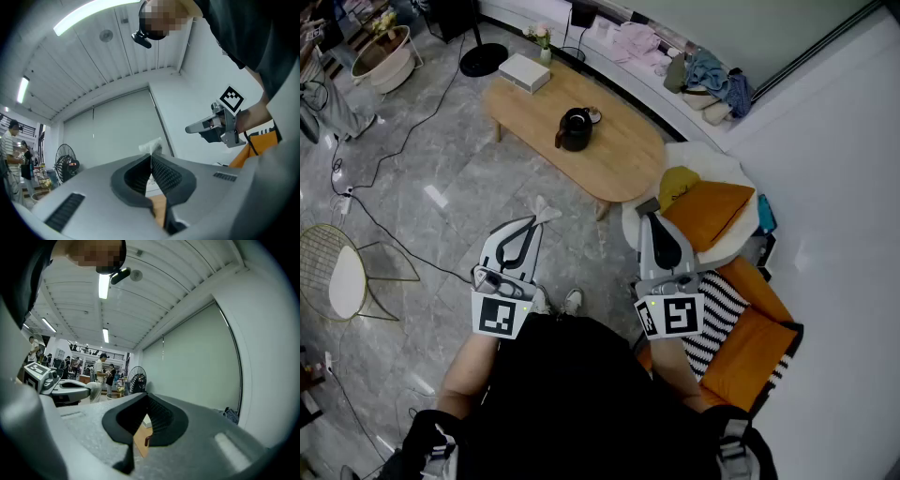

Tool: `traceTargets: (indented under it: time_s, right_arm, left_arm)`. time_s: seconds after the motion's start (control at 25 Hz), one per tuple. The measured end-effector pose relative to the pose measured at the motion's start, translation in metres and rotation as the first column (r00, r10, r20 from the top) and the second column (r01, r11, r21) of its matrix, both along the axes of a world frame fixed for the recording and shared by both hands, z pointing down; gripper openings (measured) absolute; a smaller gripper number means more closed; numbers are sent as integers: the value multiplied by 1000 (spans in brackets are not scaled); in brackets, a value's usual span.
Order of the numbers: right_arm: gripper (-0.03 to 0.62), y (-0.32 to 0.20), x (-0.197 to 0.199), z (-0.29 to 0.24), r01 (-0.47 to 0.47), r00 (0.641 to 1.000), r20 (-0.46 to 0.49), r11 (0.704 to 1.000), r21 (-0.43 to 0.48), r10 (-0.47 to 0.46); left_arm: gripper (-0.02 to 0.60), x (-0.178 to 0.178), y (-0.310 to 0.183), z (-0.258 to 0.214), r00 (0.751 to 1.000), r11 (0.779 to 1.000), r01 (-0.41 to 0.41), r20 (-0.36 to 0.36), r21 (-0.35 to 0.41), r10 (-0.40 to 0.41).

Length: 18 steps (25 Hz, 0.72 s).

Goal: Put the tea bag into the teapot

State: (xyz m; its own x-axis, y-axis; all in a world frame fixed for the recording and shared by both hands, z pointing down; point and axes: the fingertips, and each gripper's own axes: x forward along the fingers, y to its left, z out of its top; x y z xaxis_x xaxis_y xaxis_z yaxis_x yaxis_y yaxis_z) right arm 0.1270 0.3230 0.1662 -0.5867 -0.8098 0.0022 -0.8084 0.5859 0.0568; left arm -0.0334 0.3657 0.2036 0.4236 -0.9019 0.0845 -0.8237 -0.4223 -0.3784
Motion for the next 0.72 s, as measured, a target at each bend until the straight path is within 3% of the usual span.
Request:
traceTargets:
  time_s: [0.48,0.52,0.6,0.68,0.72]
  right_arm:
    - [5,3,27,4,36,998,54,999,12,-37]
    - [5,3,29,5,33,998,52,999,16,-34]
    - [5,2,35,6,26,998,53,999,21,-27]
    - [5,2,42,8,20,998,53,1000,18,-21]
    - [5,3,47,10,18,998,52,1000,14,-19]
  left_arm:
    - [9,14,7,7,999,1000,26,44,0,-26]
    - [8,14,7,6,999,999,36,15,5,-36]
    - [8,13,5,2,989,997,77,-129,15,-74]
    - [9,14,3,-3,955,993,120,-276,22,-109]
    - [8,15,2,-5,943,991,131,-310,23,-117]
